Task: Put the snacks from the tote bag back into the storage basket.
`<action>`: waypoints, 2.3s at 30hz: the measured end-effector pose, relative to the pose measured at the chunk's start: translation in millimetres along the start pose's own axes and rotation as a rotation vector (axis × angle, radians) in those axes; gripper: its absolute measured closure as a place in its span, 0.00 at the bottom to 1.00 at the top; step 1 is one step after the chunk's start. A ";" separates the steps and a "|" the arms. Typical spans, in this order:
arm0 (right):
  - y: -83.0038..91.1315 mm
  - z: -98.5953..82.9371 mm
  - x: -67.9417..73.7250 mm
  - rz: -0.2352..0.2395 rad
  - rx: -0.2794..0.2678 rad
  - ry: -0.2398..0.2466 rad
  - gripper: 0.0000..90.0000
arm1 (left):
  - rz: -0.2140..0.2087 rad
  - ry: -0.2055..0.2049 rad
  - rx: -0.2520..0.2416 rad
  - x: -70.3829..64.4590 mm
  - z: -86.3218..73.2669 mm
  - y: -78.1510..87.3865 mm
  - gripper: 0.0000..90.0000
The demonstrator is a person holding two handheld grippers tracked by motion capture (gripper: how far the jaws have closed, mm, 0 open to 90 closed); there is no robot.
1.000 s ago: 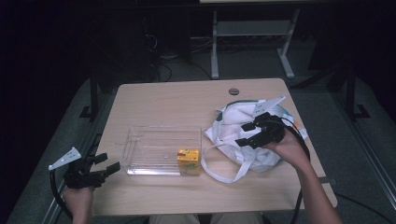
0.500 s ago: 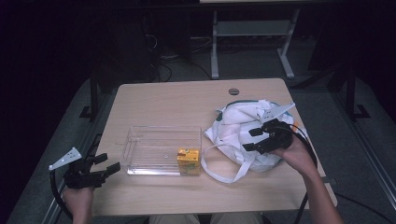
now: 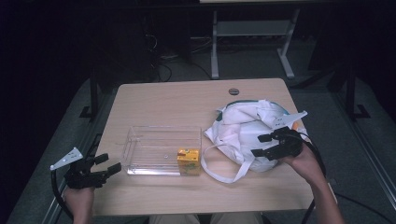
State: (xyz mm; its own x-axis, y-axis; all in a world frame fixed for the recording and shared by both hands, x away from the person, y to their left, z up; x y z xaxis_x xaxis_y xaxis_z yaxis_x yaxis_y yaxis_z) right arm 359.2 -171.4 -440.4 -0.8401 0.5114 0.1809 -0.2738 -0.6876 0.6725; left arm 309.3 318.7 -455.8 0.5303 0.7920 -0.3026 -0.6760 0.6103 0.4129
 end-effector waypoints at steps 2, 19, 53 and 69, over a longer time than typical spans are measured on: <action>0.4 -1.1 0.1 0.000 -0.002 0.000 0.35 | 0.001 -0.001 0.003 0.0 -0.3 -0.1 0.14; 7.9 -25.1 -2.0 -0.023 -0.020 -0.019 0.35 | -0.005 -0.011 0.008 -1.1 -1.3 -1.1 0.14; 13.3 -53.2 6.9 -0.045 -0.033 -0.035 0.34 | -0.006 -0.019 0.016 -2.4 -2.2 -1.9 0.14; 11.3 -71.1 14.1 -0.089 -0.041 -0.038 0.32 | -0.012 -0.025 0.021 -2.9 -2.1 -2.1 0.14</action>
State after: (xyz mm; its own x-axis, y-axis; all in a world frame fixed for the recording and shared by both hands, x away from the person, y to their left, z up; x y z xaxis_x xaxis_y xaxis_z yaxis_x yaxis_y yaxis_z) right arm 310.9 -208.6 -481.3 -0.7935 0.5898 0.1497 -0.3656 -0.6588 0.6575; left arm 308.1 315.1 -457.6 0.5509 0.7839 -0.2862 -0.6591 0.6191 0.4270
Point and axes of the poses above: each handheld gripper's, and its own axes: y roughly backward along the jaws, z roughly out of its top, x roughly to its left, the point moved 9 cm from there along -y, roughly forward along the jaws, and after that the axes turned 2 degrees about z, right-handed, at the moved point
